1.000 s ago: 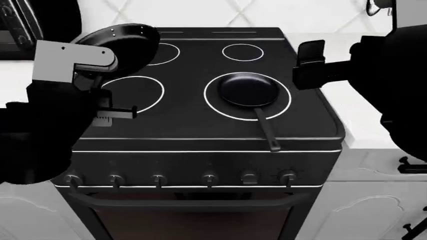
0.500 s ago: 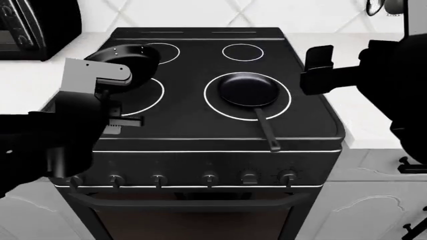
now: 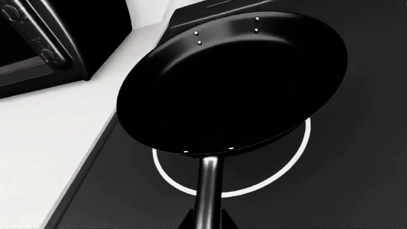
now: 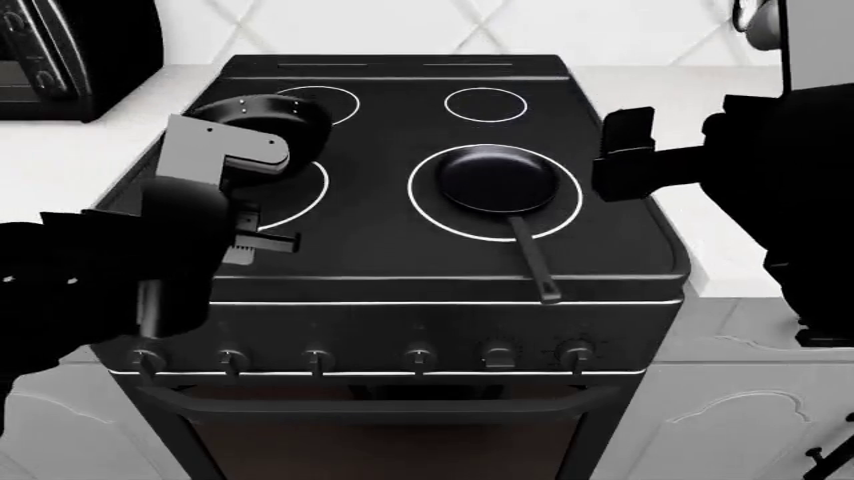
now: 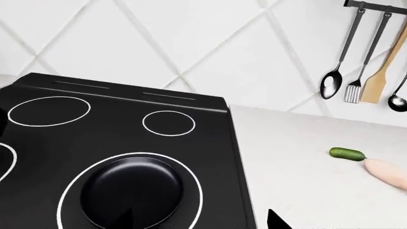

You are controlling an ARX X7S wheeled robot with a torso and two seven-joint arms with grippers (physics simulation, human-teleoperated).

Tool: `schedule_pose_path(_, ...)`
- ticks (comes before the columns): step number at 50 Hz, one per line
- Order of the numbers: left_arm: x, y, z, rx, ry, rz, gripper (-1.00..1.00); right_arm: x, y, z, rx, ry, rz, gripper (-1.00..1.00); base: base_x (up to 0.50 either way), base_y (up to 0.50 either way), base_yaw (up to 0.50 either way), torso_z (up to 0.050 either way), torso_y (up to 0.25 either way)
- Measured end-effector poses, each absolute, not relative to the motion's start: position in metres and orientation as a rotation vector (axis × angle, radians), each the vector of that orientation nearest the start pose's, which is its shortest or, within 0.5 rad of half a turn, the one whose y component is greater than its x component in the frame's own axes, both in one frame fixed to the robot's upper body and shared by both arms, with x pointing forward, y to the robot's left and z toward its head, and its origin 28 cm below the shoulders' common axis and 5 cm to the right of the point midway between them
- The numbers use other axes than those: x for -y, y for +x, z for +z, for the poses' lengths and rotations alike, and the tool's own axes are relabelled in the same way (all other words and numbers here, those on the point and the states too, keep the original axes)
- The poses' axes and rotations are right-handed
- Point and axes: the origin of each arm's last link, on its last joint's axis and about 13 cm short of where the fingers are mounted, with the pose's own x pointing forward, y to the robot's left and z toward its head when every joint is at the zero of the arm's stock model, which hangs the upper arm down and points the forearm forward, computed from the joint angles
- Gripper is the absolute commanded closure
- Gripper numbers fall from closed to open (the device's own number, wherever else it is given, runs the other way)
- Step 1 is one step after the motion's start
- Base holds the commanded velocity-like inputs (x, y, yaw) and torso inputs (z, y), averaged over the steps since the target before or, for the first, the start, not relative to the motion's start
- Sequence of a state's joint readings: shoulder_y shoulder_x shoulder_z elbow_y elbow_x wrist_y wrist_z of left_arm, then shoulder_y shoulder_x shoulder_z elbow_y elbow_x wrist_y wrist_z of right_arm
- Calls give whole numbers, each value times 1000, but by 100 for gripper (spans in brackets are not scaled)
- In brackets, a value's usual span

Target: Place both pans onto different burners. Then place the pickle and the chicken breast on different pans.

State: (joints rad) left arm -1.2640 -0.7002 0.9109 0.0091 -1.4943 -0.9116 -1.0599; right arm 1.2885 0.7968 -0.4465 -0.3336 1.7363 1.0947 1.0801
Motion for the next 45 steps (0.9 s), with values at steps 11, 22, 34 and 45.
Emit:
schedule_pose_path(11, -233, 309, 233, -421, 293, 205, 100, 138, 241, 314, -113, -134, 20, -100, 0, 0, 0, 1, 3)
schedule_pose_path(22, -232, 314, 227, -452, 301, 198, 100, 138, 244, 309, -123, -133, 28, -100, 0, 0, 0, 1, 2)
schedule_pose_path(34, -231, 318, 222, -479, 314, 203, 100, 138, 247, 303, -134, -131, 33, -100, 0, 0, 0, 1, 4)
schedule_pose_path(45, -231, 320, 219, -498, 317, 214, 100, 138, 248, 300, -138, -127, 36, -100, 0, 0, 0, 0, 2)
